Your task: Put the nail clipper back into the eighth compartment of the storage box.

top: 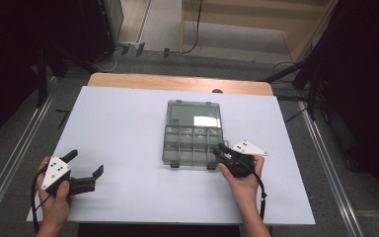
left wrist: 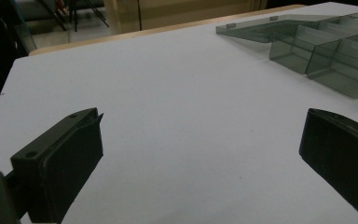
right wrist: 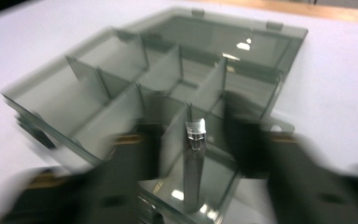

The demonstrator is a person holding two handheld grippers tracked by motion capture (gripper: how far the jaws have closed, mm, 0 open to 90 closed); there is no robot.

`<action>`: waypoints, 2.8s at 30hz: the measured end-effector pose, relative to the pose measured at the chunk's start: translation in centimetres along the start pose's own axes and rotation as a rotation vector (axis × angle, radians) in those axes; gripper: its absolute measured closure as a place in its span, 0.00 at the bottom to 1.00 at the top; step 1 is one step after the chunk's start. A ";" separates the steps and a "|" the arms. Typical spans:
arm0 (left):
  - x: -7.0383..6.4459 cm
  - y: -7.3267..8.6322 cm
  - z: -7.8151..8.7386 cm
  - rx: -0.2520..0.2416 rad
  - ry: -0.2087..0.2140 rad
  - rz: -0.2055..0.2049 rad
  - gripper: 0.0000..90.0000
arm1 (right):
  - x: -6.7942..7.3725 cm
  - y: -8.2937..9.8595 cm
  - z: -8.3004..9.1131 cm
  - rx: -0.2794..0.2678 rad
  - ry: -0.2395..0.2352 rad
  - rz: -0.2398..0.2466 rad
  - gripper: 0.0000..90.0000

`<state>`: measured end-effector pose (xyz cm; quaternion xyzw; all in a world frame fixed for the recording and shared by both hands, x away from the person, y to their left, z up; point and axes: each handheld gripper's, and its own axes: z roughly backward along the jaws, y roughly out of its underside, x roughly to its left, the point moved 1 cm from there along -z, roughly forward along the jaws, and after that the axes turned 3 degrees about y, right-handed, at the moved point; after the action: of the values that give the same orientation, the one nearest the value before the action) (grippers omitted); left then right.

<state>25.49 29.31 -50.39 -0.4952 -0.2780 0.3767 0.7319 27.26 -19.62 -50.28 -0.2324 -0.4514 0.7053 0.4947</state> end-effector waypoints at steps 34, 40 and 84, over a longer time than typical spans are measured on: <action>0.0 0.0 0.0 -0.002 -0.001 0.002 0.00 | -3.6 1.1 4.8 -0.134 0.020 -0.014 0.00; 0.0 0.0 0.0 -0.001 -0.002 0.002 0.00 | -4.5 1.9 5.8 -0.135 0.042 -0.008 0.00; 0.0 0.0 0.1 -0.001 -0.004 -0.003 0.00 | -11.6 7.2 11.9 -0.121 0.149 -0.032 0.00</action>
<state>25.44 29.32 -50.38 -0.4944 -0.2805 0.3764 0.7315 19.25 -35.75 -52.13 -0.3066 -0.4589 0.6494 0.5231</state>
